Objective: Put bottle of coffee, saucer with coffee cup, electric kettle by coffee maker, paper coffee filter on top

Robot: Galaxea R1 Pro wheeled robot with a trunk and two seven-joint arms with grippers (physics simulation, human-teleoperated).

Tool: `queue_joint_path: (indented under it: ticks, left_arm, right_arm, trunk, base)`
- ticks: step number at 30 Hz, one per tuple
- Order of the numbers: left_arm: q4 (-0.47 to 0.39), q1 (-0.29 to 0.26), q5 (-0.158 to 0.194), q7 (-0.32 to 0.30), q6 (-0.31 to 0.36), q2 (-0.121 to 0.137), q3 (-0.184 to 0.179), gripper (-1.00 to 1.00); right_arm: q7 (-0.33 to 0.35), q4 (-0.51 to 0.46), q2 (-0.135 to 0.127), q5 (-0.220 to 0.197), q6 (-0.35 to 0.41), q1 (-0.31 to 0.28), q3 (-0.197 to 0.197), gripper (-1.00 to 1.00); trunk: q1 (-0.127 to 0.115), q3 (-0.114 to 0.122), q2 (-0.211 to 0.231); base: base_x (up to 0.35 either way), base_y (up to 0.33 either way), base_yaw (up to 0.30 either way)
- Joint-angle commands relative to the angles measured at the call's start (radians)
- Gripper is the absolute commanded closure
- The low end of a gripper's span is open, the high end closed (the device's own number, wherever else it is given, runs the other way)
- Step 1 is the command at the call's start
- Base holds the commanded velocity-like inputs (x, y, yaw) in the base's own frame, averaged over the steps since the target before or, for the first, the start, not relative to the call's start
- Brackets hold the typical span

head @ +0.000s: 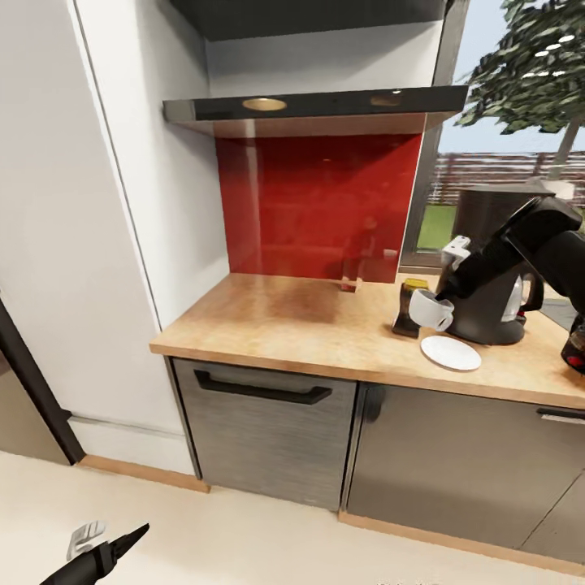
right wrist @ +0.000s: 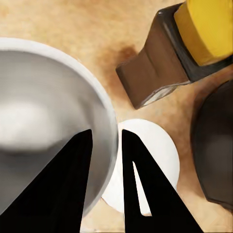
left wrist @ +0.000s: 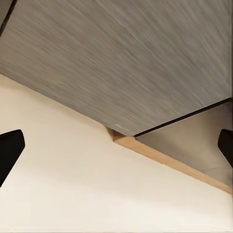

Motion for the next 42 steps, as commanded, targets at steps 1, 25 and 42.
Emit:
queue_joint_path:
  ticks: [1,25,42]
  left_arm:
    - [0.001,-0.001,-0.009,-0.002,-0.008,0.0,0.008,-1.0]
    - [0.001,-0.001,-0.009,-0.002,-0.008,0.0,0.008,-1.0]
    - [0.001,-0.001,-0.009,-0.002,-0.008,0.0,0.008,-1.0]
  right_arm:
    - [0.012,-0.001,-0.001,0.01,0.009,-0.001,0.002,1.0]
    - [0.012,0.018,-0.001,0.011,0.009,-0.001,0.001,1.0]
    - [0.007,0.1,0.007,0.014,0.01,-0.001,-0.059,1.0]
  trunk:
    - [0.0,0.0,-0.001]
    - [0.0,0.015,-0.001]
    - [0.0,0.015,-0.001]
  base:
    - [0.0,0.0,-0.242]
    - [0.0,0.0,-0.168]
    - [0.051,0.0,0.0]
